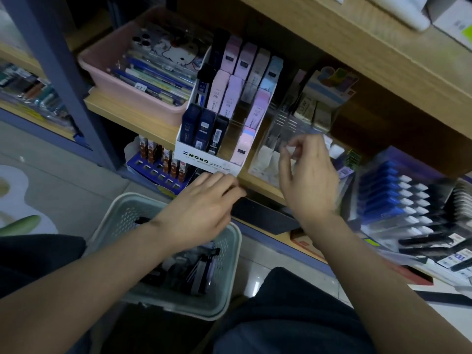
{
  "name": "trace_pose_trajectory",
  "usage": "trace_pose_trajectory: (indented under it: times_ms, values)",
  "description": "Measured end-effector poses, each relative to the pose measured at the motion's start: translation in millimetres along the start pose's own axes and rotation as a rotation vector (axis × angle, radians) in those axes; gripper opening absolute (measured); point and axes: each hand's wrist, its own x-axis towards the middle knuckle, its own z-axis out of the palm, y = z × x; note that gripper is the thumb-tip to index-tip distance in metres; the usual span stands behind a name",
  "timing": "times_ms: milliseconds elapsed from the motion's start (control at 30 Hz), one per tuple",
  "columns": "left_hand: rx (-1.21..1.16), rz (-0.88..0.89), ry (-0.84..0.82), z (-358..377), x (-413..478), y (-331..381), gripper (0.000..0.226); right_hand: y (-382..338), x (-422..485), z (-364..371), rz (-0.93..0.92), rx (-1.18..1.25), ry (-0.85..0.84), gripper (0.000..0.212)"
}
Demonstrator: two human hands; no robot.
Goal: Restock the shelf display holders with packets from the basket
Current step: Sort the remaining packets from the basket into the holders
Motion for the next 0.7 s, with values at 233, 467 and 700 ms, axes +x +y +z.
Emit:
trace_pose_trajectory:
  times_ms: [233, 467, 700]
  values:
    - [-0.014, -0.423, -0.078, 32.9, -110.0, -50.9, 0.034, -39.0, -89.7, 49.4, -0.283, 0.129, -0.56, 0.019]
    - [-0.133, -0.781, 0.001, 59.6, -167.7, -84.3, 0.058, -66.5, -174.1, 153.9, -0.087, 0.244, -1.22, 0.041]
    - [-0.359, -0.919, 0.07, 78.9, -189.7, -98.3, 0.053, -76.7, -214.1, 225.2, 0.147, 0.303, -1.507, 0.06]
